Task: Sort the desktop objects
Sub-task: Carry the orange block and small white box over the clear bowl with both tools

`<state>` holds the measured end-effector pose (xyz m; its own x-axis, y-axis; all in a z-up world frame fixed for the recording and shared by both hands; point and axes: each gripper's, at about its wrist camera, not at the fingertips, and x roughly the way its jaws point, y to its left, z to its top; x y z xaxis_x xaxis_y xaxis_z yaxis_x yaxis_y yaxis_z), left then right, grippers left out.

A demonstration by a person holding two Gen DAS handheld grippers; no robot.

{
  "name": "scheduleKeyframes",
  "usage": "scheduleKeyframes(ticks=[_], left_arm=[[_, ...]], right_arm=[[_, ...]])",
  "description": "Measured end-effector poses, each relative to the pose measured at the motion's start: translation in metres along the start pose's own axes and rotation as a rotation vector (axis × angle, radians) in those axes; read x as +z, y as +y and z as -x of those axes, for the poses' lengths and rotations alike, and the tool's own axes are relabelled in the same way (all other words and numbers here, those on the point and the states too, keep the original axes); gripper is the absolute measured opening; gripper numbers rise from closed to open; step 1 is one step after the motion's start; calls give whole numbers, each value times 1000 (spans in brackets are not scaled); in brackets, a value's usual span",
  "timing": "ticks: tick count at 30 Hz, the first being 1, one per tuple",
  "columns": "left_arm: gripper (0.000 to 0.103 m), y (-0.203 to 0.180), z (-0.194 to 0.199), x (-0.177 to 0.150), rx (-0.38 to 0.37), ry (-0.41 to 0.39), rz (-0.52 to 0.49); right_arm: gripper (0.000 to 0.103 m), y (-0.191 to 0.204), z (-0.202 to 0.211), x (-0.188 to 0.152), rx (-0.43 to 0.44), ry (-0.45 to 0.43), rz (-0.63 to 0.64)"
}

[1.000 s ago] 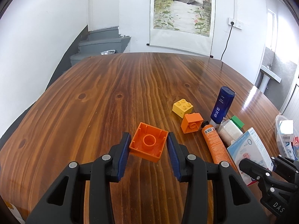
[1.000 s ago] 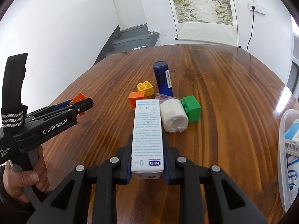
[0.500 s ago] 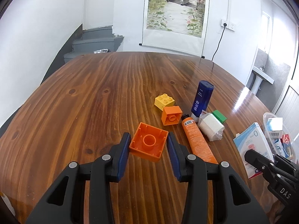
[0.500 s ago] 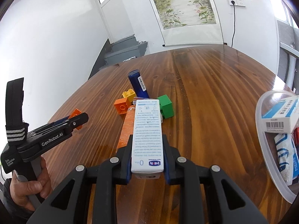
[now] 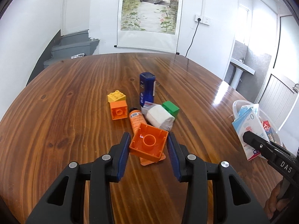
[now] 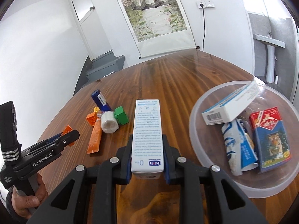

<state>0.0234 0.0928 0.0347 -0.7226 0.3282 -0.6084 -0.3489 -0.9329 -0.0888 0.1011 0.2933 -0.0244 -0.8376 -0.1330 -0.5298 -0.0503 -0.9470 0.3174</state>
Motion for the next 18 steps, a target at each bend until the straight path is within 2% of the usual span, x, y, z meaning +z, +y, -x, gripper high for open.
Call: scheduleKeyframes(ticks=[8,18], left_arm=[[43,-44,-3,0,-81,21,-53],[43,-90,-9,1,-177,63,-111]], right_arm=[[28,-45,28,1,-65,-47,-67],[28,-83,40,6,-107,-77,-119]])
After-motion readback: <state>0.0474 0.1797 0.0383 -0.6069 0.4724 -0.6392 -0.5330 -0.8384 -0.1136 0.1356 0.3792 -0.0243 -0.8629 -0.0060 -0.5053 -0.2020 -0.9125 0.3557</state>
